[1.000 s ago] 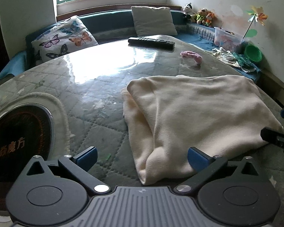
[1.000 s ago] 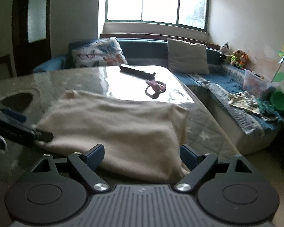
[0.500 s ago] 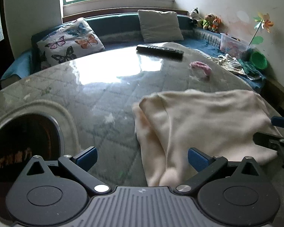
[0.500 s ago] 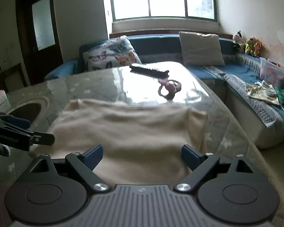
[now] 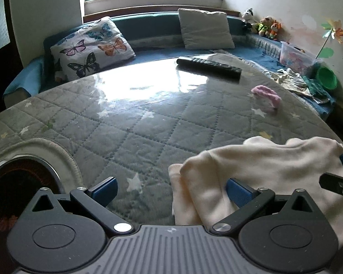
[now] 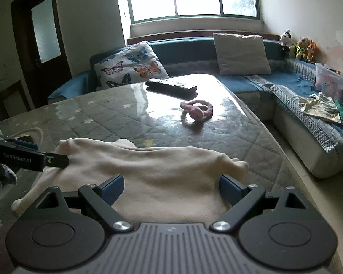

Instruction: Fold clothes

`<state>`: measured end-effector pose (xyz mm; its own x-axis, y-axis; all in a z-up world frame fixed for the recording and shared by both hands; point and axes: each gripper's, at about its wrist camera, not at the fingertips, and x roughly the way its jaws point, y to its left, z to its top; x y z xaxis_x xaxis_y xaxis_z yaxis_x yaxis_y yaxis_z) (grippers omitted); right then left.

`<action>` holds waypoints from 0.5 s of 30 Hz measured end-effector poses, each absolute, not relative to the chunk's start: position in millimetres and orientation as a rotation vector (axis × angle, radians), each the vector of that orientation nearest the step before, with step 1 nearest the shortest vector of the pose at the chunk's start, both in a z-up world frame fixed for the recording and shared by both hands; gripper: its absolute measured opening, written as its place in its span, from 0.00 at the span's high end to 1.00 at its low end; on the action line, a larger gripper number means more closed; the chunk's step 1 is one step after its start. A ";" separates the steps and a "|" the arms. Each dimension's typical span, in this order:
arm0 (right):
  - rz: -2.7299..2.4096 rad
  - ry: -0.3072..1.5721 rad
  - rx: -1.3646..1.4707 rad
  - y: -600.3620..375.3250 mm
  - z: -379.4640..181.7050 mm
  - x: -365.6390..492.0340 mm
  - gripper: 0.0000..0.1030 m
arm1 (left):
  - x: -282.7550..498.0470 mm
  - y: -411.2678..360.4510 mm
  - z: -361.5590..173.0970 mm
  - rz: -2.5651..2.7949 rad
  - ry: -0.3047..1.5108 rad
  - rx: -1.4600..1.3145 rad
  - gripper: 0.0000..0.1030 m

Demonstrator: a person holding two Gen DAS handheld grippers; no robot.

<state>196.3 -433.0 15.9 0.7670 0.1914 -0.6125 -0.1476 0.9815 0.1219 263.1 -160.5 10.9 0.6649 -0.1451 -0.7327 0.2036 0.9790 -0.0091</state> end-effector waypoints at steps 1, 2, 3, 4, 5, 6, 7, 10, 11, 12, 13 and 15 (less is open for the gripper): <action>0.182 0.680 0.069 -433.7 14.4 198.4 0.10 | 265.3 -160.0 9.3 -0.198 0.824 0.070 0.00; 0.178 0.690 0.071 -434.8 12.0 201.8 0.10 | 267.2 -159.5 7.9 -0.198 0.827 0.064 0.00; 0.177 0.694 0.071 -435.4 10.0 203.3 0.10 | 267.8 -158.9 7.3 -0.199 0.828 0.058 0.00; 0.175 0.698 0.070 -436.0 8.2 204.7 0.10 | 267.4 -158.9 7.5 -0.200 0.827 0.058 0.00; 0.174 0.697 0.067 -435.7 8.2 204.7 0.10 | 266.1 -158.9 7.9 -0.200 0.824 0.061 0.00; 0.173 0.695 0.064 -434.5 8.8 203.5 0.10 | 264.4 -159.2 8.3 -0.201 0.821 0.065 0.00; 0.171 0.690 0.055 -432.8 10.4 201.6 0.10 | 262.4 -159.3 9.1 -0.201 0.818 0.069 0.00; 0.167 0.675 0.027 -427.5 15.0 196.0 0.09 | 255.5 -159.6 11.5 -0.202 0.812 0.079 0.00; 0.165 0.674 0.022 -426.1 15.6 194.1 0.07 | 253.1 -159.7 12.3 -0.202 0.810 0.081 0.00; 0.163 0.672 0.016 -424.5 16.2 191.9 0.06 | 250.6 -159.5 12.7 -0.203 0.809 0.083 0.00; 0.158 0.668 0.002 -422.1 16.9 187.6 0.06 | 248.2 -159.2 13.1 -0.203 0.808 0.084 0.00; 0.146 0.663 -0.018 -417.6 17.7 180.0 0.04 | 242.9 -158.8 13.8 -0.201 0.805 0.085 0.00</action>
<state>180.0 -417.6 17.7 0.7783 0.1294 -0.6144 -0.1411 0.9896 0.0297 242.9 -158.8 13.8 0.6751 -0.1461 -0.7231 0.2108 0.9775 -0.0008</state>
